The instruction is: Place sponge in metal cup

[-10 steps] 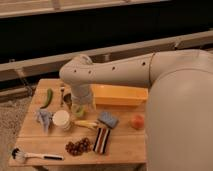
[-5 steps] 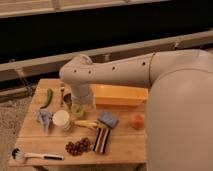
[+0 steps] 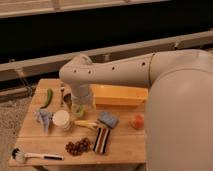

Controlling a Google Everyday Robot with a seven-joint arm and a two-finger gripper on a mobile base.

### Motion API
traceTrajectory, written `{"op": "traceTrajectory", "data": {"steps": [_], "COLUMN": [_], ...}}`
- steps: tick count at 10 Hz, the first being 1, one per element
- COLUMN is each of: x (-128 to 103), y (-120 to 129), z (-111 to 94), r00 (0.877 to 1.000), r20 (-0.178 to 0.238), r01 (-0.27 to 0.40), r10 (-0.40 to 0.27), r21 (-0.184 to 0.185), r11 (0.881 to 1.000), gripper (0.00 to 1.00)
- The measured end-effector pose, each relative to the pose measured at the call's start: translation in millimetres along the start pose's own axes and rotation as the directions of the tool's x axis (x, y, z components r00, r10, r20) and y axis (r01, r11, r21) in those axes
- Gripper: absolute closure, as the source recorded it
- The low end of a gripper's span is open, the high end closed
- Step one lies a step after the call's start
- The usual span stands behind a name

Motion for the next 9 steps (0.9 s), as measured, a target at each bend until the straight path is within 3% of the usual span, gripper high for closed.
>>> {"op": "traceTrajectory", "data": {"steps": [3,5,9], "x": [17,48,73], "y": [-19,-38,-45], "z": [31,62,92], "r00": [0.998,0.989,0.976], "r20": [-0.030,-0.082,-0.133], "r01": [-0.060,-0.121,-0.170], "r10": [0.061,0.124,0.173], "r21": [0.034,0.038,0.036], "r11": [0.998,0.992,0.985], "gripper": [0.35,0.35,0.35]}}
